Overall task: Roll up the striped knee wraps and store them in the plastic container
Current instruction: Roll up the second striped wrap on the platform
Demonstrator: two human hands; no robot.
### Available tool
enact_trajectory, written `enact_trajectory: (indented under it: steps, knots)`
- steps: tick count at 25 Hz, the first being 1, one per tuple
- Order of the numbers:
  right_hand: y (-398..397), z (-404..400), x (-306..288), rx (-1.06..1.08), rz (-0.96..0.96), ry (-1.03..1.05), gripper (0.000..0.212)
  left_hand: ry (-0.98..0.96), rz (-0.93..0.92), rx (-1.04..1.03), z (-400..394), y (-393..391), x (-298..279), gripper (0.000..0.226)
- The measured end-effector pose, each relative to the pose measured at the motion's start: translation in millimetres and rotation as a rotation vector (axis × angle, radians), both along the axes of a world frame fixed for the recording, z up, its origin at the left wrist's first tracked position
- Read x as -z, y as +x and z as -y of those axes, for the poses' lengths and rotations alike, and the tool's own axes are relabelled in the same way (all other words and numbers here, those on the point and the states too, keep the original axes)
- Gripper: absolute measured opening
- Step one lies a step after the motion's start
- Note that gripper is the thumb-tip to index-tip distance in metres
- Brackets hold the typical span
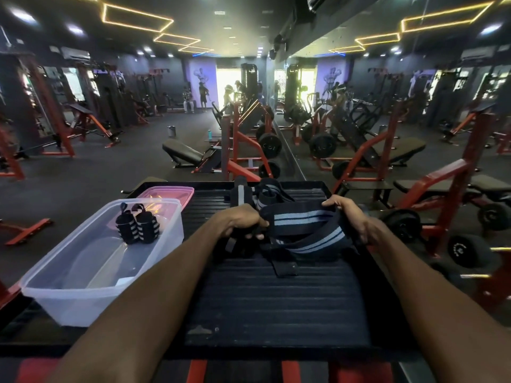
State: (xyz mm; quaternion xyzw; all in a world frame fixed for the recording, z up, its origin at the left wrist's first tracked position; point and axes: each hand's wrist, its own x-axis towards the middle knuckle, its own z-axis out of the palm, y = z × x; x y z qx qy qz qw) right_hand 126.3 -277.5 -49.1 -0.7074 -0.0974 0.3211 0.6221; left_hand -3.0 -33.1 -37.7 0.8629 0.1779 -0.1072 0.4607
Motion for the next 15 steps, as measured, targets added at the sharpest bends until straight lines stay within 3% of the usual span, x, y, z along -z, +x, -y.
enact_trajectory:
  steps: [4,6,8,11,13,15]
  knots:
    - [0.4,1.0,-1.2,-0.026,0.033,-0.123,0.062,-0.071,-0.014,0.003,-5.3,1.8,5.4,0.017]
    - [-2.5,-1.1,-5.5,-0.020,0.075,-0.167,0.043,-0.053,0.022,-0.038,-8.1,5.1,9.7,0.016]
    - [-3.2,-6.8,-7.3,0.024,0.131,-0.165,0.030,0.031,0.028,-0.051,-13.2,9.6,12.2,0.022]
    - [-0.1,-17.7,-5.3,0.056,0.253,-0.165,0.028,0.288,-0.046,0.097,-10.6,12.4,6.3,0.022]
    - [-0.4,-19.7,-7.9,-0.030,0.335,-0.254,0.019,0.450,-0.090,0.223,-3.8,10.6,1.5,0.038]
    - [-4.7,-17.5,-16.2,-0.167,0.406,-0.409,0.016,0.469,-0.134,0.280,-1.6,7.9,-0.1,0.066]
